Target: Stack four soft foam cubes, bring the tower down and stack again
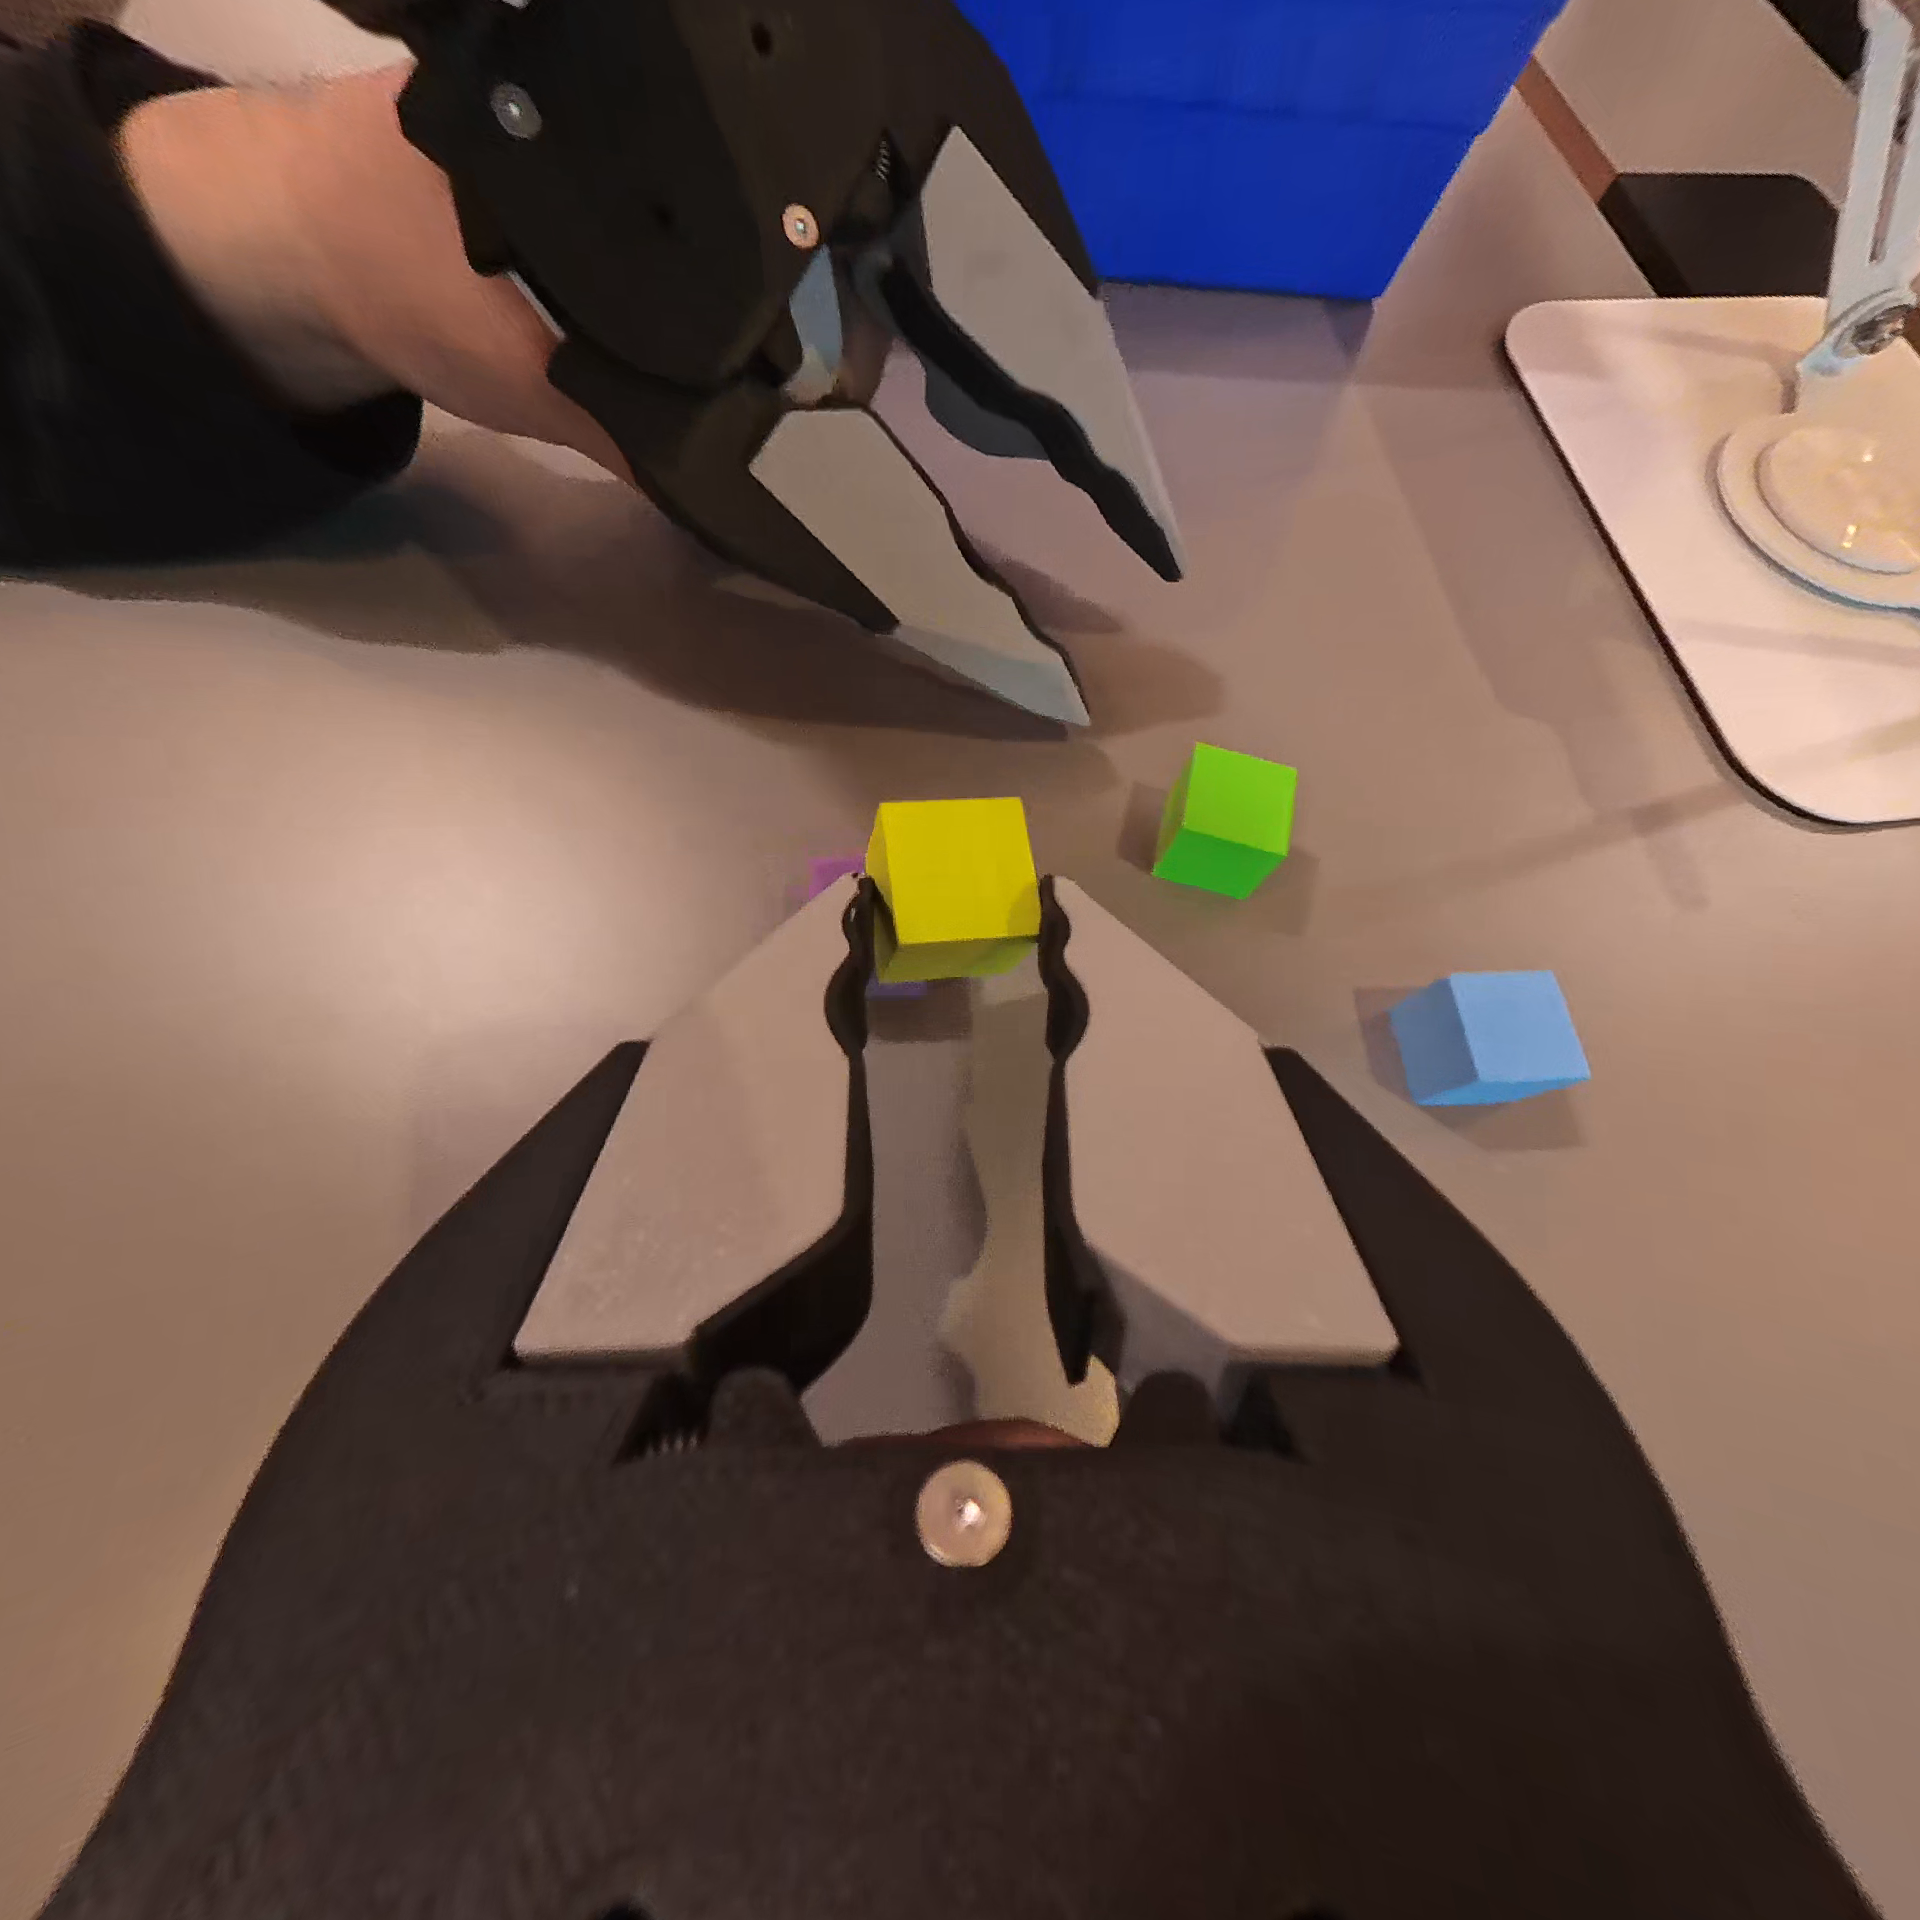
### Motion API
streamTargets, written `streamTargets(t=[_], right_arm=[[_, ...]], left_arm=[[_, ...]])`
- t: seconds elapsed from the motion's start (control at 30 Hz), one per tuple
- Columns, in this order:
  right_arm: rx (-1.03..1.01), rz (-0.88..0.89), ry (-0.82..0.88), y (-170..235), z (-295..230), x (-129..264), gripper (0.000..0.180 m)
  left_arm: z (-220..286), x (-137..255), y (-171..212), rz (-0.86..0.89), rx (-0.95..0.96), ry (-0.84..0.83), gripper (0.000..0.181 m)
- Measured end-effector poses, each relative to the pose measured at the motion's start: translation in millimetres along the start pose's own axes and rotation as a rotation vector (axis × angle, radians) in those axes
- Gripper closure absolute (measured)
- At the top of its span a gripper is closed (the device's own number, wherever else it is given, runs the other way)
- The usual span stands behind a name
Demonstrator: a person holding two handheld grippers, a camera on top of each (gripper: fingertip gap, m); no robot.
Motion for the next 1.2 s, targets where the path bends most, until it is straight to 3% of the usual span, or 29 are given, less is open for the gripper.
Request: streamTargets(t=[0.4, 1.2], right_arm=[[0.049, -0.123, 0.068, -2, -17, -14, 0.151], [0.042, -0.140, 0.112, 2, -16, -13, 0.150]], left_arm=[[-2, 1, -1, 0.005, -0.003, -0.012, 0.142], [-2, 0, 1, -0.009, -0.027, -0.023, 0.142]])
Point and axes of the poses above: each gripper's, where its closed fingertips meet, x back along the fingers, y out of its underside, z = x × y across the jaws, the point moved 2 cm from there along x, back along the fingers, and after that the axes turned 1 degree about x, right-handed, at the moved point
